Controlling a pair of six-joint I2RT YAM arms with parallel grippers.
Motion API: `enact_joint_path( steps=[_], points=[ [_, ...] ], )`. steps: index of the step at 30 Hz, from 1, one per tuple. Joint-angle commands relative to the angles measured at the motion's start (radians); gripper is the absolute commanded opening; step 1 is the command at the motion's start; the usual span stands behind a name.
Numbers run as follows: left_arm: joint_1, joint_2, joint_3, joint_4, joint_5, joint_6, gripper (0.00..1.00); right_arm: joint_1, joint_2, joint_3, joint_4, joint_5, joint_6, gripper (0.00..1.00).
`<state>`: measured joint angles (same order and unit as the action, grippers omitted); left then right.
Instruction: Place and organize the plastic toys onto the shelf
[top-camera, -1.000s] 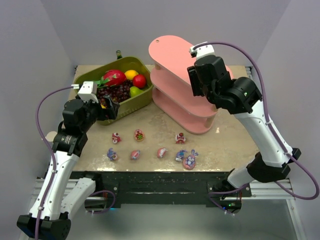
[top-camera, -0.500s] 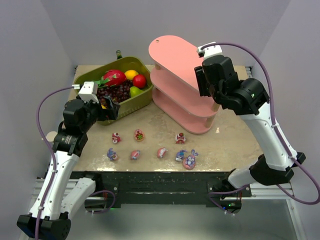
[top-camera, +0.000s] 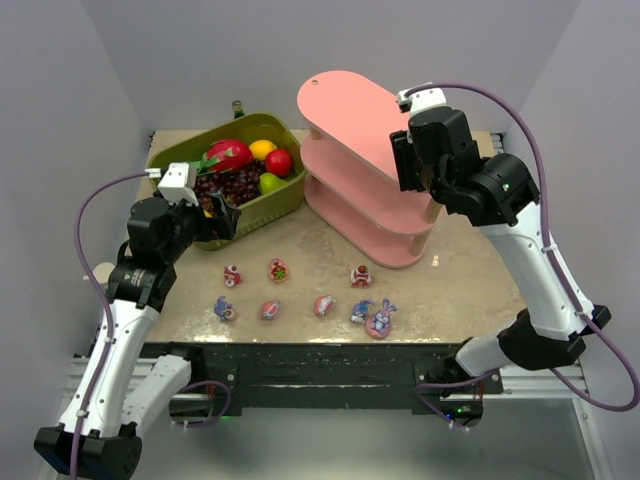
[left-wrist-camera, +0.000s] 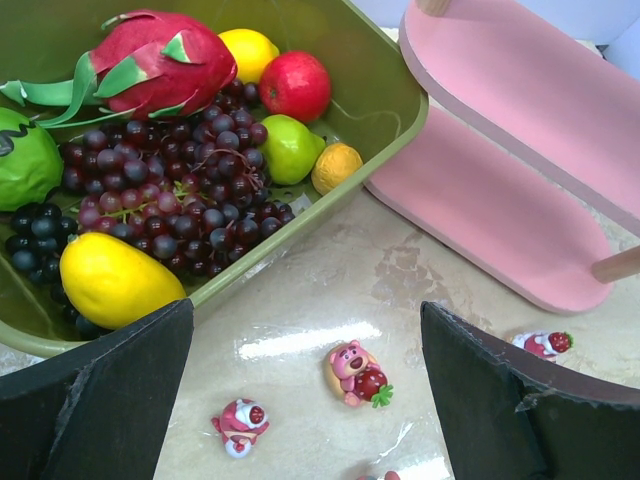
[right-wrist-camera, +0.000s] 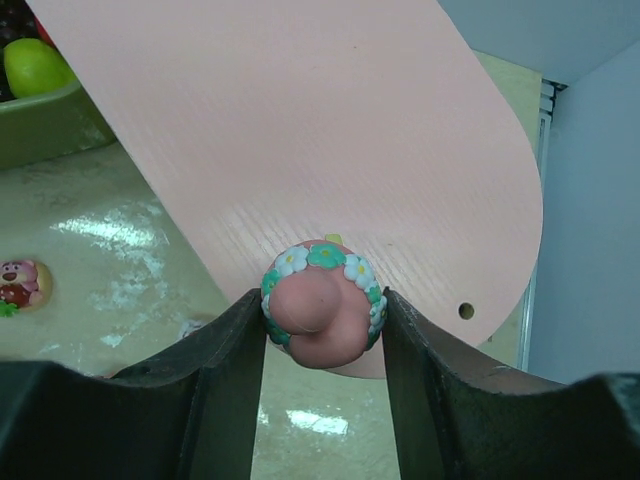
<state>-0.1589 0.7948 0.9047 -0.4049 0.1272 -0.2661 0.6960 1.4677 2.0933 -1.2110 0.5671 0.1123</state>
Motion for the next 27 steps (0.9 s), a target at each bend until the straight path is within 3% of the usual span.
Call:
enact_joint_path(
  steps=[1, 20, 27],
  points=[
    [0.005, 0.006, 0.000, 0.031, 0.019, 0.011, 1.00, -0.013, 0.008, 0.008, 0.025, -0.013, -0.006, 0.53],
    [0.005, 0.007, 0.003, 0.031, 0.026, 0.008, 1.00, -0.032, 0.003, 0.037, 0.050, -0.032, -0.020, 0.80],
    [0.005, 0.004, 0.005, 0.031, 0.029, 0.013, 0.99, -0.030, -0.124, -0.018, 0.201, -0.090, -0.063, 0.89]
  ],
)
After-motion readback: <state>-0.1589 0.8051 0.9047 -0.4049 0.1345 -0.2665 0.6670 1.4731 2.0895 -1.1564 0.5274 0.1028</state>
